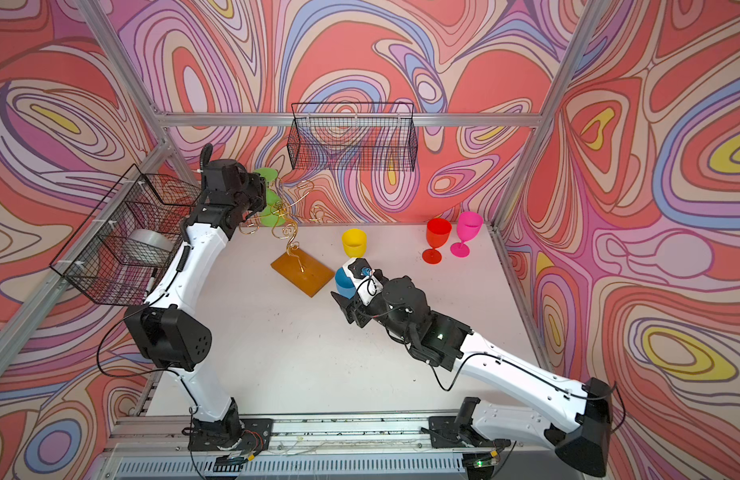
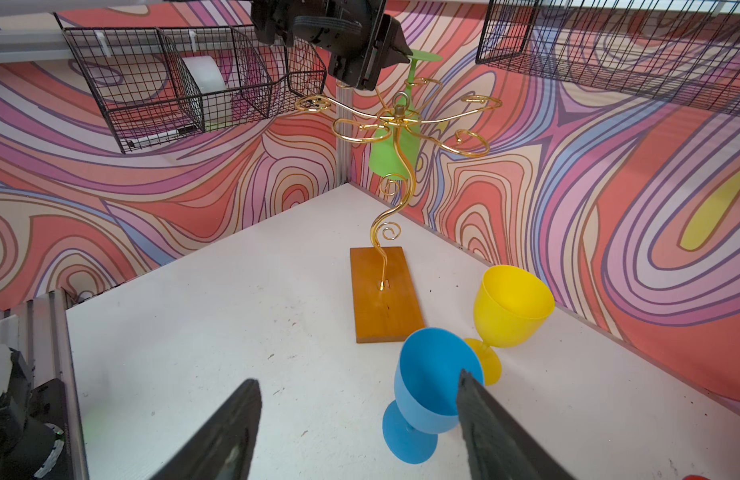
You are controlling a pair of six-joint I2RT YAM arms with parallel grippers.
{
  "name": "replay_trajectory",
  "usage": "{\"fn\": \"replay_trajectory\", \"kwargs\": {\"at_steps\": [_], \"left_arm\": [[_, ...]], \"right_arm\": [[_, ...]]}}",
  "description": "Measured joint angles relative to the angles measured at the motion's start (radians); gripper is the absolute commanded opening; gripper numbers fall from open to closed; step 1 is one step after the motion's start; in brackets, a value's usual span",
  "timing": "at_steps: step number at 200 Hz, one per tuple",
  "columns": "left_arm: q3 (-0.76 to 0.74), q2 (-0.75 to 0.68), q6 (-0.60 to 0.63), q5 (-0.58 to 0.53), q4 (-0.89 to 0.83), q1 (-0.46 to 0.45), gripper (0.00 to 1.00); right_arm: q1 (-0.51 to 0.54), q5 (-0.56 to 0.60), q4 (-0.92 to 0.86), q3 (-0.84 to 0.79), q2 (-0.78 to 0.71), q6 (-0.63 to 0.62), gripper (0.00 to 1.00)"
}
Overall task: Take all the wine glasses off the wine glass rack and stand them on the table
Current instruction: 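Lift the green glass up off the rack arm with the left gripper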
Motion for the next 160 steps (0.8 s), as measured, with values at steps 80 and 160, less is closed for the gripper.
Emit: {"fn": "replay_trajectory", "kwargs": {"at_steps": [80,160], "left_arm": [[0.086,0.067,0.014,0.074,0.003,0.012,0.00],[0.158,0.129,0.031,0.154,-0.002,0.012,0.00]], "right_arm": [[0.000,0.000,0.000,0.000,0.000,0.000,0.78],[0.000,0.001,0.000,0.000,0.000,0.000,0.78]]}}
